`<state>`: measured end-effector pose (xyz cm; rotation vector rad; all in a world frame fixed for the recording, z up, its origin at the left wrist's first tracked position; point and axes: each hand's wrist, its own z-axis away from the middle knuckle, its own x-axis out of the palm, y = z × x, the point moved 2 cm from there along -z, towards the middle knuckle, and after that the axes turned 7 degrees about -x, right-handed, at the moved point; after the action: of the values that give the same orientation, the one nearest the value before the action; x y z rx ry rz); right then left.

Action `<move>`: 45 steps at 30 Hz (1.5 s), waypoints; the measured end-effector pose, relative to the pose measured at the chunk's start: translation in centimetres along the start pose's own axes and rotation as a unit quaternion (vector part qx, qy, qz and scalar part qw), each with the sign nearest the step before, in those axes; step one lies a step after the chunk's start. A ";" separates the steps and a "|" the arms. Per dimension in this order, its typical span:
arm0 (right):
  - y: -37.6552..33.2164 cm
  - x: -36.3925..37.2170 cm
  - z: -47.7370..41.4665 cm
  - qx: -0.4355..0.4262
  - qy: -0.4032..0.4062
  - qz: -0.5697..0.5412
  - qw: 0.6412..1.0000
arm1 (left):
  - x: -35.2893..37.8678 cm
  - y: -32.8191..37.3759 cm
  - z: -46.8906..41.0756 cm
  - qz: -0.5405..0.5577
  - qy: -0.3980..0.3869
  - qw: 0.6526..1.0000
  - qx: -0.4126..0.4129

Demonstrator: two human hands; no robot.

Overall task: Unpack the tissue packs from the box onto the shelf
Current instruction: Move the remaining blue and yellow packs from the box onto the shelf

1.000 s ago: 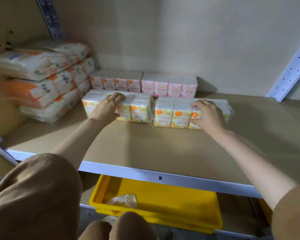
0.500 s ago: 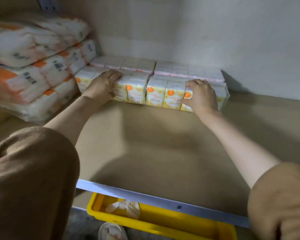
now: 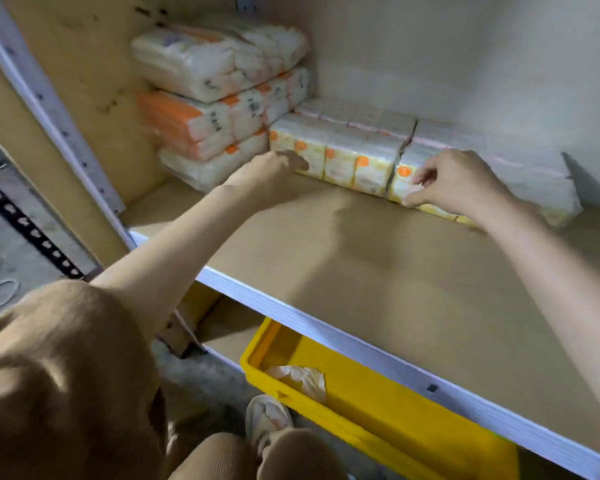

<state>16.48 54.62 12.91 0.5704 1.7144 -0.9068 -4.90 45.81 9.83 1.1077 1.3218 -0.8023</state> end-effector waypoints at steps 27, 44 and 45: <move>-36.7 37.1 19.9 -0.423 -0.489 0.040 0.762 | 16.1 -25.4 45.7 0.090 -0.274 0.850 -0.441; -38.0 51.7 24.7 -0.478 -0.576 0.099 0.655 | 28.3 -25.5 54.1 0.308 -0.394 0.643 -0.580; -37.9 51.6 24.6 -0.486 -0.570 0.096 0.655 | 28.6 -25.3 54.4 0.323 -0.400 0.634 -0.578</move>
<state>-14.09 9.22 -28.40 -0.5136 0.6795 0.0313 -7.00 -9.33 -27.27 0.0203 0.3453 0.2166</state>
